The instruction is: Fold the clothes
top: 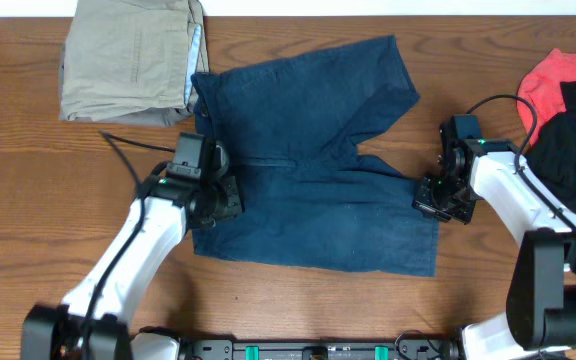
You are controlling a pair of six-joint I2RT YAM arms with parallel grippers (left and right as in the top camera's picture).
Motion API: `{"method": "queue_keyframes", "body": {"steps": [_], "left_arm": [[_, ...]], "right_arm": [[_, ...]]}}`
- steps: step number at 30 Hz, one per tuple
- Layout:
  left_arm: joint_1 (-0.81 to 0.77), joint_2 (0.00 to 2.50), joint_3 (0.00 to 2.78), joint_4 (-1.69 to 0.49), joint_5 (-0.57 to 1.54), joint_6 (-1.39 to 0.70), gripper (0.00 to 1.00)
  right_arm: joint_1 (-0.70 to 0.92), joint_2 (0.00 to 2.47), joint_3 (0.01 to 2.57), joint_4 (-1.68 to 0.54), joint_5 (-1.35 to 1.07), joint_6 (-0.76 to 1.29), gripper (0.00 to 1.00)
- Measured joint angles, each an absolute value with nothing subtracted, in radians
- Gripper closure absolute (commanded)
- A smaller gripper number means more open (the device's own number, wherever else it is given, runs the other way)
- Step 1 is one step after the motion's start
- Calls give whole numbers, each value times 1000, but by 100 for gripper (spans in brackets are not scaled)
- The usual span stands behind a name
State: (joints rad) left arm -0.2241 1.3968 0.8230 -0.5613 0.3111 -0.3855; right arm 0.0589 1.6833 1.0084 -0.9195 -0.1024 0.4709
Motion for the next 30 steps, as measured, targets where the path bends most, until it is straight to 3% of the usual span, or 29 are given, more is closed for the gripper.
{"method": "queue_keyframes", "body": {"steps": [13,30], "left_arm": [[-317,1452,823,-746,323,-393,94],[-317,1588,820,-767,247,-406,94]], "right_arm": [[317,1659,1011,-931,-293,386,99],[331,1660,844,-797,-273,491,99]]}}
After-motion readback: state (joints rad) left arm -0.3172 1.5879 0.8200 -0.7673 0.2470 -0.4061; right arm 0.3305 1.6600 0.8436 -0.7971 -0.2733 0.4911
